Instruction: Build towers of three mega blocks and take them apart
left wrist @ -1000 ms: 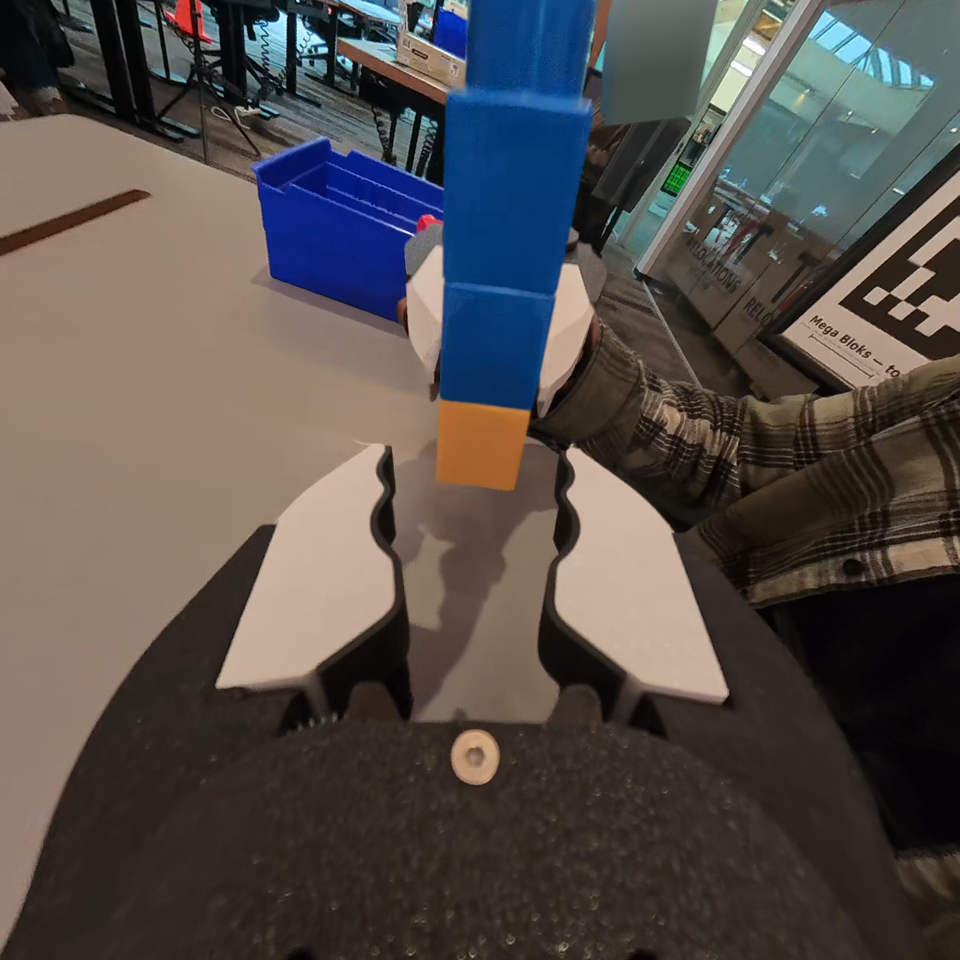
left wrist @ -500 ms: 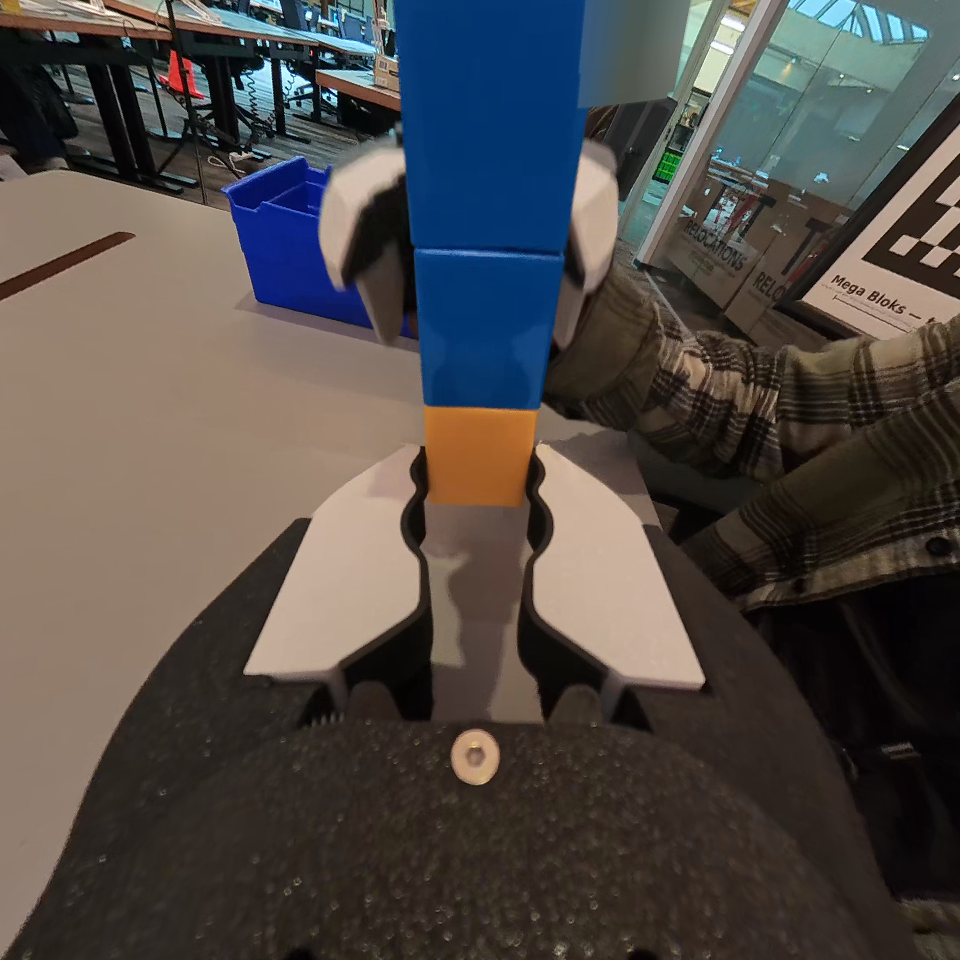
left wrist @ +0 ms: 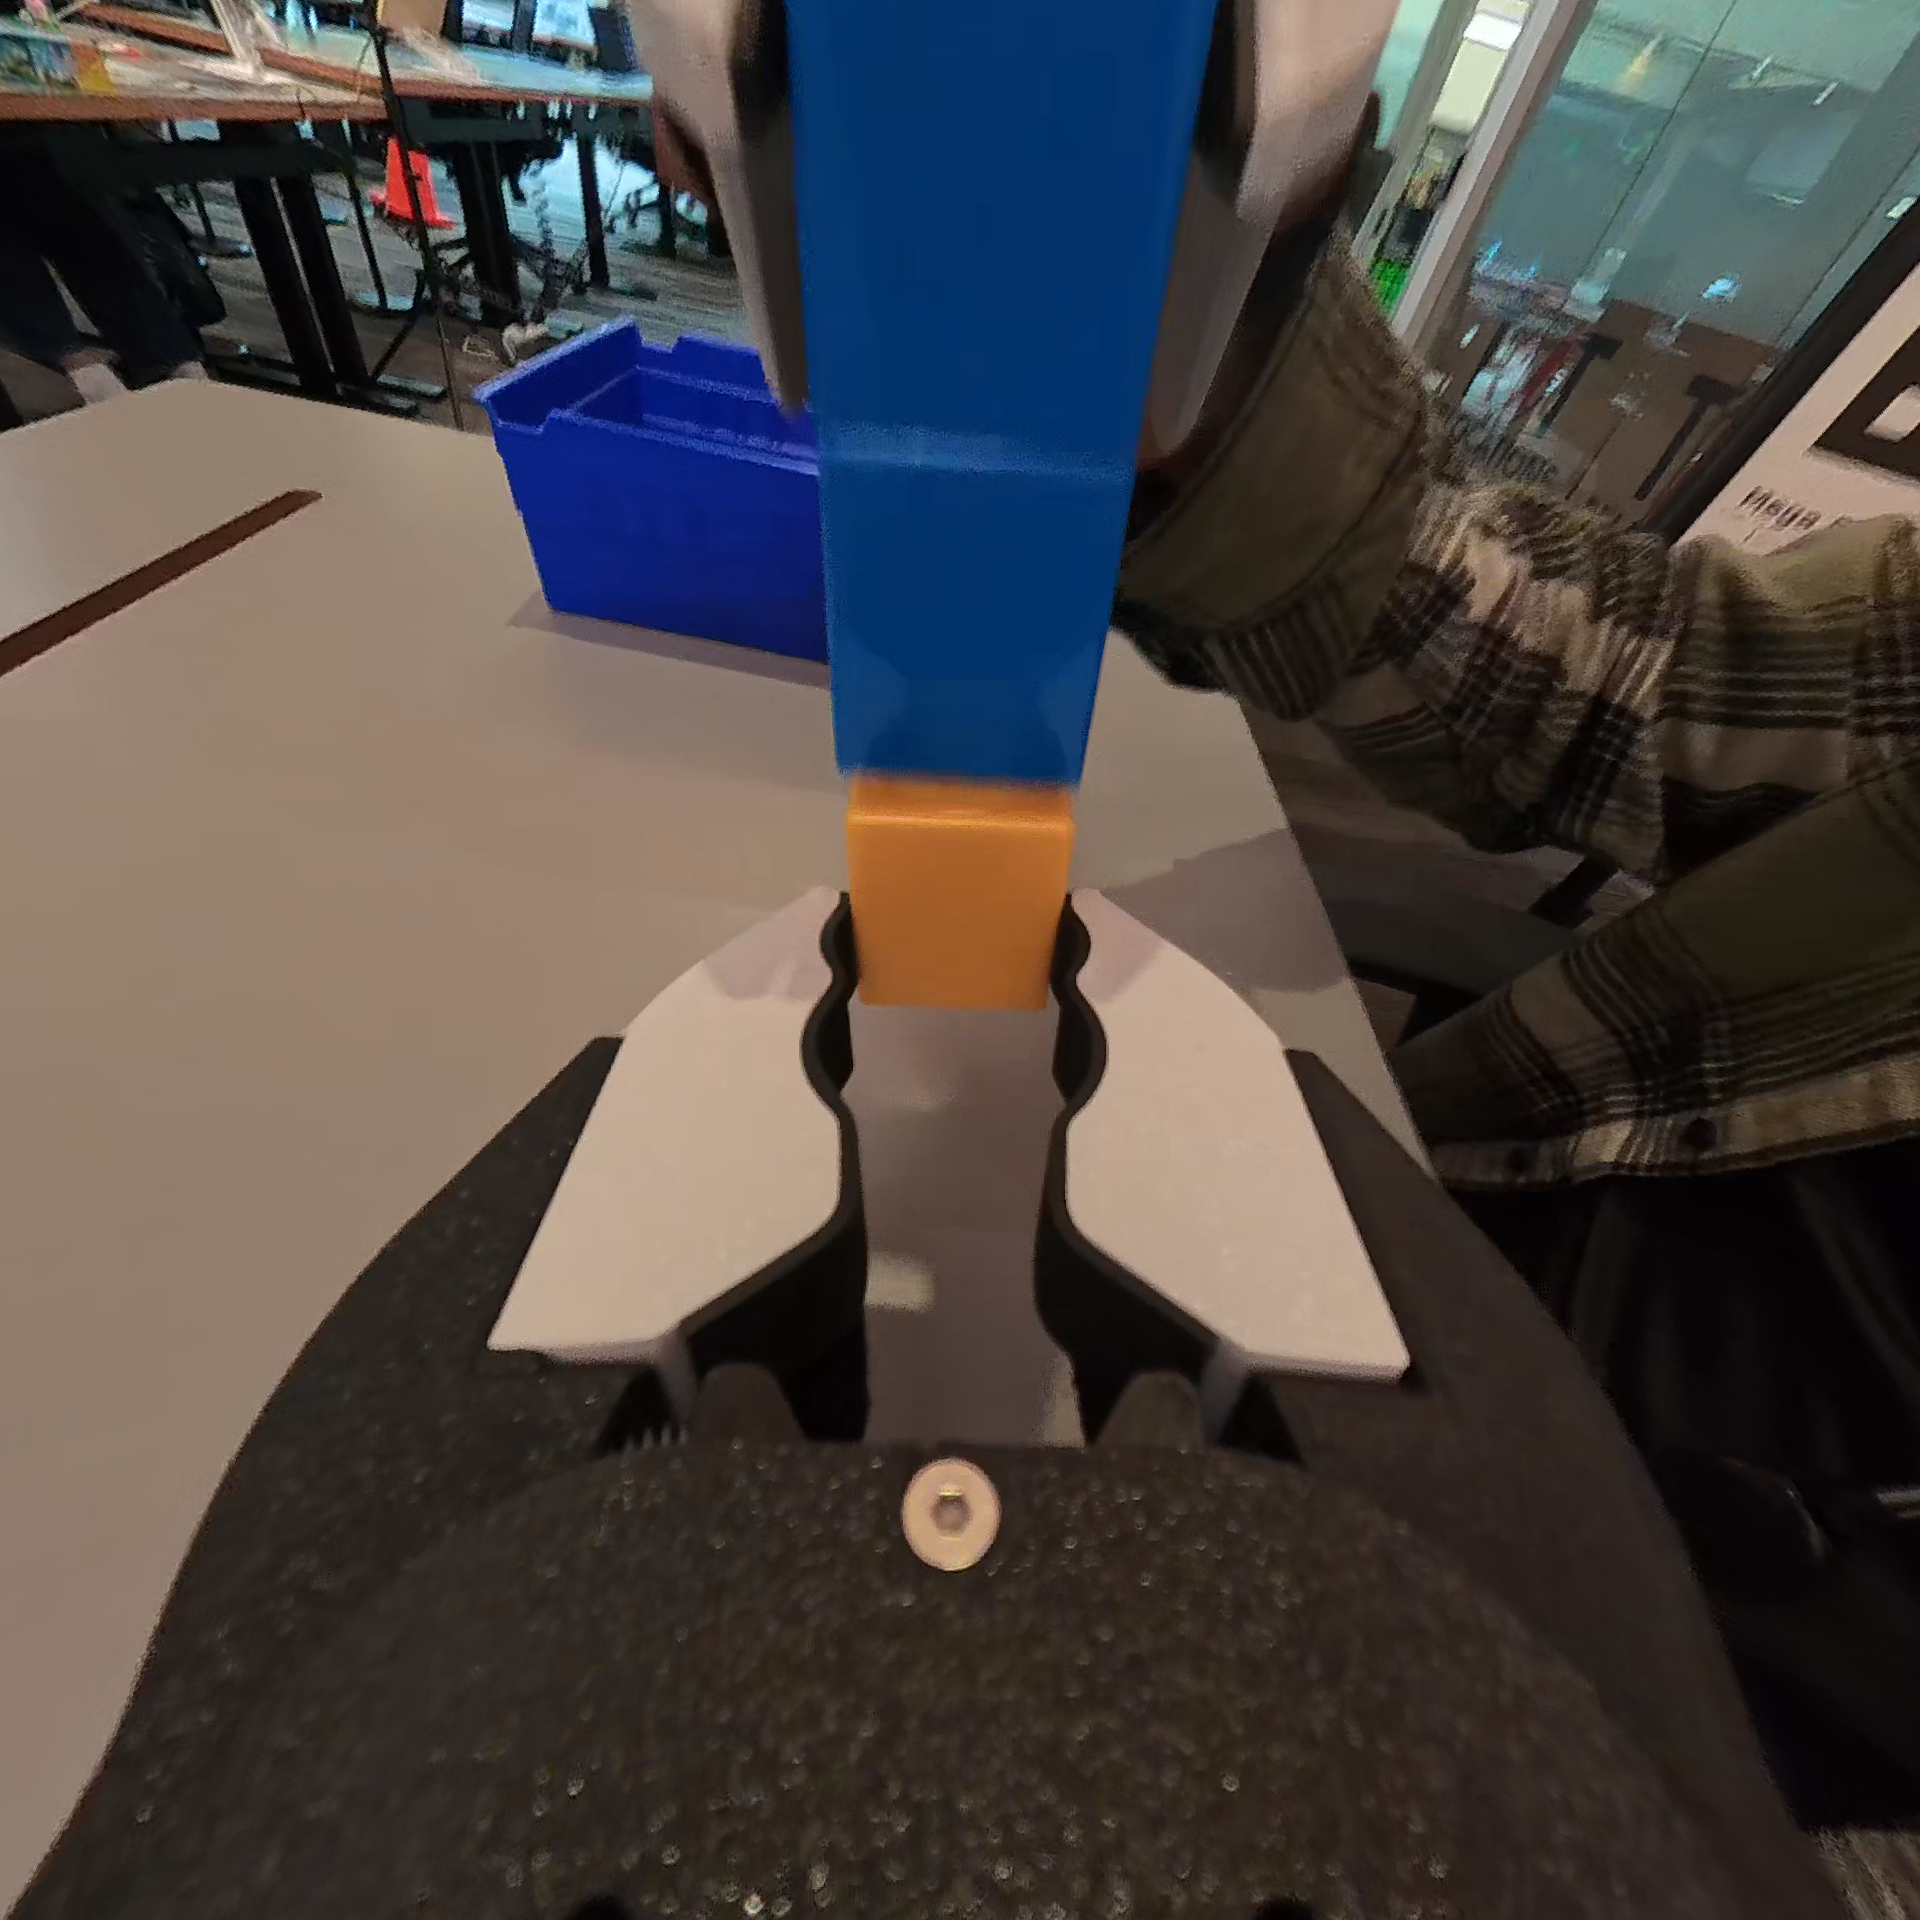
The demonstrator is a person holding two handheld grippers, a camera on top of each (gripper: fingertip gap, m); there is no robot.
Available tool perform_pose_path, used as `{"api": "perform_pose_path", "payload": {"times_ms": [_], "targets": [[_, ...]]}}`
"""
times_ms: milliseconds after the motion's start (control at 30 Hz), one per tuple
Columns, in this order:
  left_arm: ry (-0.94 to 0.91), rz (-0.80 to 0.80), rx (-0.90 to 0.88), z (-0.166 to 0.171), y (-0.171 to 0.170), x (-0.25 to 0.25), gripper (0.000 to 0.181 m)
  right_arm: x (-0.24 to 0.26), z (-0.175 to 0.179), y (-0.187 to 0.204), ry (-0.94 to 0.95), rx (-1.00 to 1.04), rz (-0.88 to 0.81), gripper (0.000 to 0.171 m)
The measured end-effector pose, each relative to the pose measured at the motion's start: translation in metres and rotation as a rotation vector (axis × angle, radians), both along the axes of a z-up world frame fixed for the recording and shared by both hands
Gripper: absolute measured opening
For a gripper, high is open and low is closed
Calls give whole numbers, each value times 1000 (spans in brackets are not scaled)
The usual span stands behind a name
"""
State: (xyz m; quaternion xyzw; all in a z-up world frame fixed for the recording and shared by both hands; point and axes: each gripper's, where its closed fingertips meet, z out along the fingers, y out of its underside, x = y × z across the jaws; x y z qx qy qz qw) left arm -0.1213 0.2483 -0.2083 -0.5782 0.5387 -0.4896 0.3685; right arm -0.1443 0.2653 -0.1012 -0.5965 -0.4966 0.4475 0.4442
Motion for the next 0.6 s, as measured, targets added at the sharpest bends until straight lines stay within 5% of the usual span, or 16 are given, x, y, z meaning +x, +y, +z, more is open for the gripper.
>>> {"api": "perform_pose_path", "payload": {"times_ms": [100,233,600], "targets": [[26,7,15,-13,-2,2,35,22,45,7,176,31,-66,35],[-64,33,50,15,3,-3,35,36,58,2,155,65,-91,35],[-71,43,29,12,7,-3,35,60,67,-4,112,102,-155,35]]}}
